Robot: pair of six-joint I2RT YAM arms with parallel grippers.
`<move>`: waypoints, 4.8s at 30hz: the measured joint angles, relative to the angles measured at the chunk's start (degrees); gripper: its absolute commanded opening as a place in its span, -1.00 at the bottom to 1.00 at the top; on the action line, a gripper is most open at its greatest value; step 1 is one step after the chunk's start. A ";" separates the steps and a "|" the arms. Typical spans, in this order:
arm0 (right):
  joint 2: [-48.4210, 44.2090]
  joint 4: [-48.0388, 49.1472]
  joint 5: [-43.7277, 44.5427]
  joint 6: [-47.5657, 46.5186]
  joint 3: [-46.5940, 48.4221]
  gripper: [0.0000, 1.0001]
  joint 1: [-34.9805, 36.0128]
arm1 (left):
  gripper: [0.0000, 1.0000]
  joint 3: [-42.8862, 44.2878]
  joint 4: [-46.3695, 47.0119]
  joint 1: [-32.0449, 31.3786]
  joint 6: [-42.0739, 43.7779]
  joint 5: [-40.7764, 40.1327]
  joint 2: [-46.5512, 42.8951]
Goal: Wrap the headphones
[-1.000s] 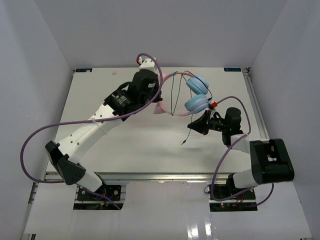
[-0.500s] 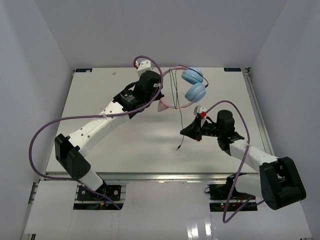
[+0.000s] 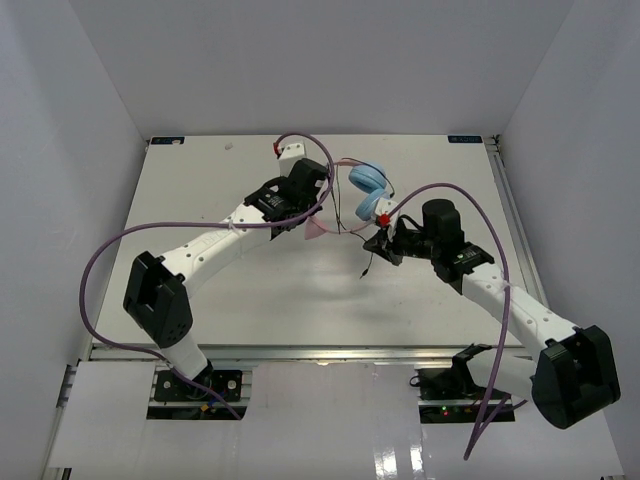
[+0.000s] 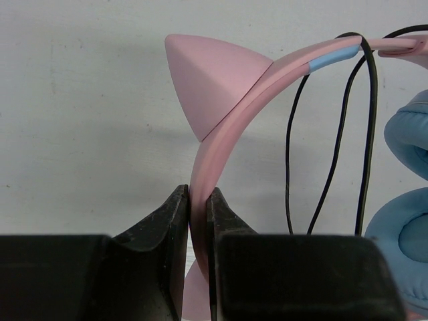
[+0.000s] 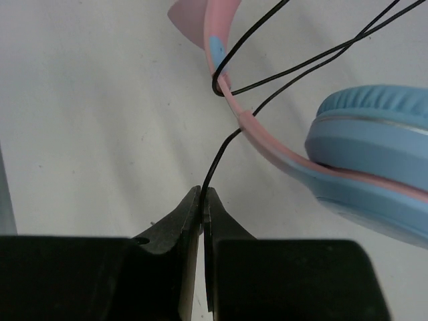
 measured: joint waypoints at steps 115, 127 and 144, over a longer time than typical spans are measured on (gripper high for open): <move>8.78 -10.66 13.79 -25.05 8.84 0.92 7.16 | 0.95 -19.09 8.41 2.09 14.75 28.86 -3.48; 10.81 -16.59 7.58 -16.38 13.31 0.85 0.95 | 0.96 -24.69 7.84 2.09 17.67 30.20 -17.38; 7.10 -16.79 1.08 -4.89 14.89 0.80 -13.08 | 0.96 -35.34 10.22 2.14 18.04 31.89 -32.79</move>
